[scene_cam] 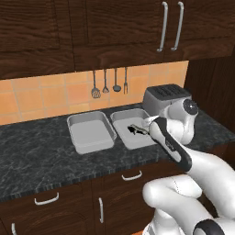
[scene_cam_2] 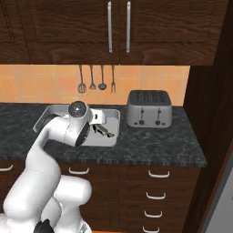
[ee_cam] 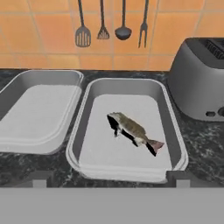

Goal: Place one lemon and one fish in each tupperware on the nearby counter, to pack two identical lunches.

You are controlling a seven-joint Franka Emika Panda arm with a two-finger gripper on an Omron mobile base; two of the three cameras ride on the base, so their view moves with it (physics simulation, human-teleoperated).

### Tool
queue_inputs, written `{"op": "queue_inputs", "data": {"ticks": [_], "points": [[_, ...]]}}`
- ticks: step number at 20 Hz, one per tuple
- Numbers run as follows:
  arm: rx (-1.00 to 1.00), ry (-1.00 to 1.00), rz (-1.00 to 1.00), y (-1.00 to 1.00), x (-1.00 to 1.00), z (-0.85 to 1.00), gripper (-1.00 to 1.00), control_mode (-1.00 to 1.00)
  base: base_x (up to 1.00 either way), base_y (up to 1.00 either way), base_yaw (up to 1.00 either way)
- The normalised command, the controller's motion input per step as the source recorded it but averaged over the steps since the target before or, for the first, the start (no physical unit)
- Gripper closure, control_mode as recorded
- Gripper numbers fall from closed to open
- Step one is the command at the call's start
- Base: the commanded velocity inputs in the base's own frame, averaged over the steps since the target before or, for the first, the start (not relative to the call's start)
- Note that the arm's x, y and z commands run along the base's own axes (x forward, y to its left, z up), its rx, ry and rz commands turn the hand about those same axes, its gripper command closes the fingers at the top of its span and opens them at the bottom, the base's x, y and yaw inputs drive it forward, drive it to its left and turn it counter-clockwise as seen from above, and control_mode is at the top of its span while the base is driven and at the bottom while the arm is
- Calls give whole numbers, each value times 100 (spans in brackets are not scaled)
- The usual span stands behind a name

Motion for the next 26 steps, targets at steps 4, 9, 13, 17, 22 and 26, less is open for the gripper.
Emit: {"op": "queue_inputs", "data": {"ticks": [4, 9, 13, 17, 22, 26], "points": [[0, -1, -14, 25, -100, 49, -100, -100, 0, 0, 0], [0, 9, -20, 13, -99, 36, -100, -100, 0, 0, 0], [0, 2, -16, -9, -100, -3, -100, -100, 0, 0, 0], [0, 0, 0, 0, 0, 0, -100, 100, -100, -45, -4], [0, 0, 0, 0, 0, 0, -100, 100, -70, -95, -6], [0, 0, 0, 0, 0, 0, -100, 100, -11, -100, -1]]}}
